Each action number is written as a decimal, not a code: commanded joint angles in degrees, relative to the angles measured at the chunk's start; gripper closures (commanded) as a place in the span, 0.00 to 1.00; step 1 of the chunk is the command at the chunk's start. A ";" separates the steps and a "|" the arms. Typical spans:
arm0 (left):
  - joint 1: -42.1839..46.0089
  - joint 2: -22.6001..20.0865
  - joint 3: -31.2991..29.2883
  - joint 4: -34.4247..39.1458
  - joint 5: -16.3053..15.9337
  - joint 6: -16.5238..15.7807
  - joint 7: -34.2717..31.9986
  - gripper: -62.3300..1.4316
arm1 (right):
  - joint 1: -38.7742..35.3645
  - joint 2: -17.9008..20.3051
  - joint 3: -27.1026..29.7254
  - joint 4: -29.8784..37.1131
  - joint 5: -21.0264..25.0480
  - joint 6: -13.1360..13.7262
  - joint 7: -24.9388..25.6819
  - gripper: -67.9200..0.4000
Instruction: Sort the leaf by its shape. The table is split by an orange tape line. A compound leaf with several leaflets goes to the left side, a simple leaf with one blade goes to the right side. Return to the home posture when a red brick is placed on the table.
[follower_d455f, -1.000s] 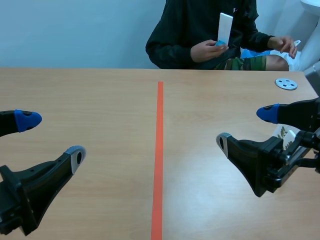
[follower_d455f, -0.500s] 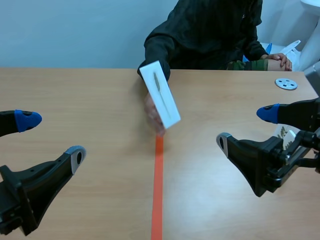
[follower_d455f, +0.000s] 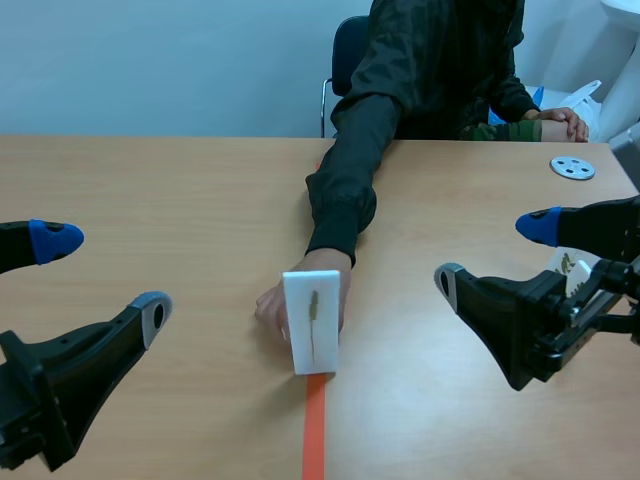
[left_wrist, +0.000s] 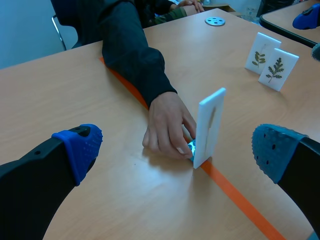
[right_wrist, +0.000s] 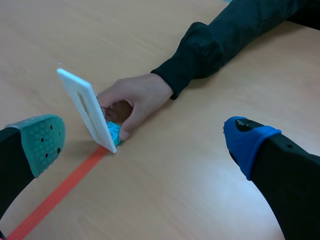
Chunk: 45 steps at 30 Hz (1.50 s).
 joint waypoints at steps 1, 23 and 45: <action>-0.20 -0.02 0.24 0.70 -0.37 0.11 -0.74 0.00 | 0.50 0.90 0.63 0.00 0.61 0.00 1.01 0.00; -4.98 0.04 3.06 -3.30 3.04 -2.95 5.29 0.00 | 0.50 0.90 0.63 0.00 0.59 0.00 0.81 0.00; -27.93 4.04 23.56 -30.29 13.22 -4.28 -2.99 0.00 | 0.50 0.90 0.81 0.00 -1.36 -0.22 0.81 0.00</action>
